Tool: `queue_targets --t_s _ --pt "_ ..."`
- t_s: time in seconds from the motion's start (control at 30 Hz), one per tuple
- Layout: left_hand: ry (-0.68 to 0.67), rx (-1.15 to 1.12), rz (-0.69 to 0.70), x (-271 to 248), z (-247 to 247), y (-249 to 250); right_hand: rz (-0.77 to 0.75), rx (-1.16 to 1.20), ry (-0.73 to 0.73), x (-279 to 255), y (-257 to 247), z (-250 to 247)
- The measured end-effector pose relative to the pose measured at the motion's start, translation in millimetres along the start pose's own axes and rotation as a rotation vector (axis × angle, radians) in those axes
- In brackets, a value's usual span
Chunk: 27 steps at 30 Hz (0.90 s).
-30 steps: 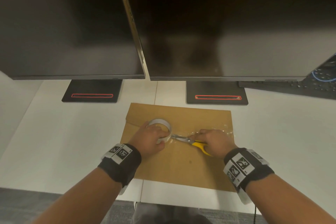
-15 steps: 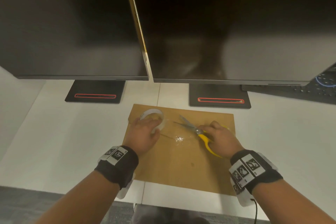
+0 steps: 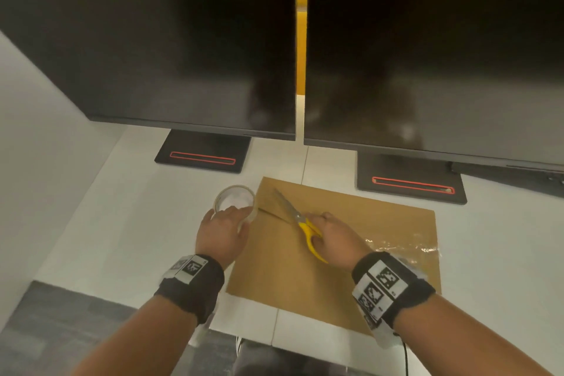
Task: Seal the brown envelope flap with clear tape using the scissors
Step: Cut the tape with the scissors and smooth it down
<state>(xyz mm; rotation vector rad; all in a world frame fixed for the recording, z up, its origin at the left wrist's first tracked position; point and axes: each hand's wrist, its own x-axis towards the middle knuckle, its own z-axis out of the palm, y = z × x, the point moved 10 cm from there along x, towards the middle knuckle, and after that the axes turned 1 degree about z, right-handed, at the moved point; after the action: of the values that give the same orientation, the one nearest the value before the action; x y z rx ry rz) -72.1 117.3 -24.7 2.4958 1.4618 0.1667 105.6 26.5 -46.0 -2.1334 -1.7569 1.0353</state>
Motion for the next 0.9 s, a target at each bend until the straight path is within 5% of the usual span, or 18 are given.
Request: queue_targets --t_s 0.37,0.63,0.9 --pt "-0.043 0.069 -0.07 3.1 -11.2 -82.3 -0.019 0.03 0.075 45.0 -110.1 39.5" --pt "-0.047 0.046 -0.046 9.9 -12.7 -110.5 0.083 -0.175 -0.033 72.7 -141.6 73.1" --pt "-0.038 0.048 0.066 7.6 -9.3 -108.4 0.1 -0.066 -0.027 84.5 -150.5 88.9"
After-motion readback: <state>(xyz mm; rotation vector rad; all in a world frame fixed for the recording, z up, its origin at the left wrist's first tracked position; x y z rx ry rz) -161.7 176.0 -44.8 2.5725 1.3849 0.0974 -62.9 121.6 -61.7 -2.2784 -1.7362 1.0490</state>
